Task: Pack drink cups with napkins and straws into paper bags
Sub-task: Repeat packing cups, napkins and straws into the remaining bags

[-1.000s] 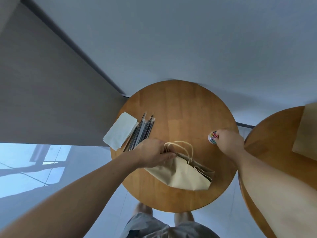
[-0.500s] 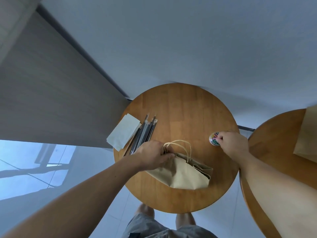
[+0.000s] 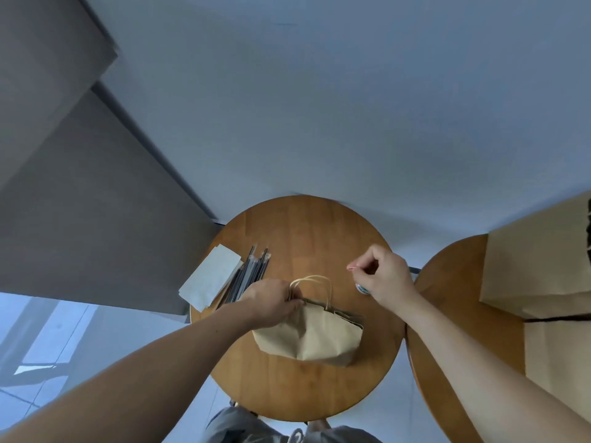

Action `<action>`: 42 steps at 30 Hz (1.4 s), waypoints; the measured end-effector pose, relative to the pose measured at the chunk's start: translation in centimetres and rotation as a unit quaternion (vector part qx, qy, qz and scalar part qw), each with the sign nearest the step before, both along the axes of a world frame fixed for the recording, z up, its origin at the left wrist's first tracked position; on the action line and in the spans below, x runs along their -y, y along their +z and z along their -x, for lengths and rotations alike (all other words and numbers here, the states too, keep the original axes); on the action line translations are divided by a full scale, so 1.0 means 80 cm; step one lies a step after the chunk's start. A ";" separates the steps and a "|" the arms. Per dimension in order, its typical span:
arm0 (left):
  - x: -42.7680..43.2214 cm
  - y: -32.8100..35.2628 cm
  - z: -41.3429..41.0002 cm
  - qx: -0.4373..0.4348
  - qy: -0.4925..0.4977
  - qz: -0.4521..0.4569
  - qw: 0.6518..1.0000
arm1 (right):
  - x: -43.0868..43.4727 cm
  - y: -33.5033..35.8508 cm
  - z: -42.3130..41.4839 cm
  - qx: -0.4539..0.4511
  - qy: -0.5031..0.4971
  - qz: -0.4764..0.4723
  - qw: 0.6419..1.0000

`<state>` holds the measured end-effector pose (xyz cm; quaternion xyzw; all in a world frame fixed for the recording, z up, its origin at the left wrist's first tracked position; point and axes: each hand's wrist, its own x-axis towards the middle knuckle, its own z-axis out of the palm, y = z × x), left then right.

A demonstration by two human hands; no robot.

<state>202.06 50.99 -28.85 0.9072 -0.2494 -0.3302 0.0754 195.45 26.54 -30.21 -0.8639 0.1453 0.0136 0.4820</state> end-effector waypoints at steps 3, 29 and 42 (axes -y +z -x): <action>0.002 0.006 -0.002 -0.001 -0.022 -0.002 1.000 | -0.023 0.053 0.011 0.017 0.069 0.006 0.997; -0.008 -0.008 0.033 0.102 -0.138 0.040 0.984 | -0.108 0.034 0.067 0.067 0.133 0.228 0.962; -0.024 -0.006 0.064 0.193 -0.157 0.097 0.964 | -0.110 0.034 0.076 0.135 0.164 0.208 0.955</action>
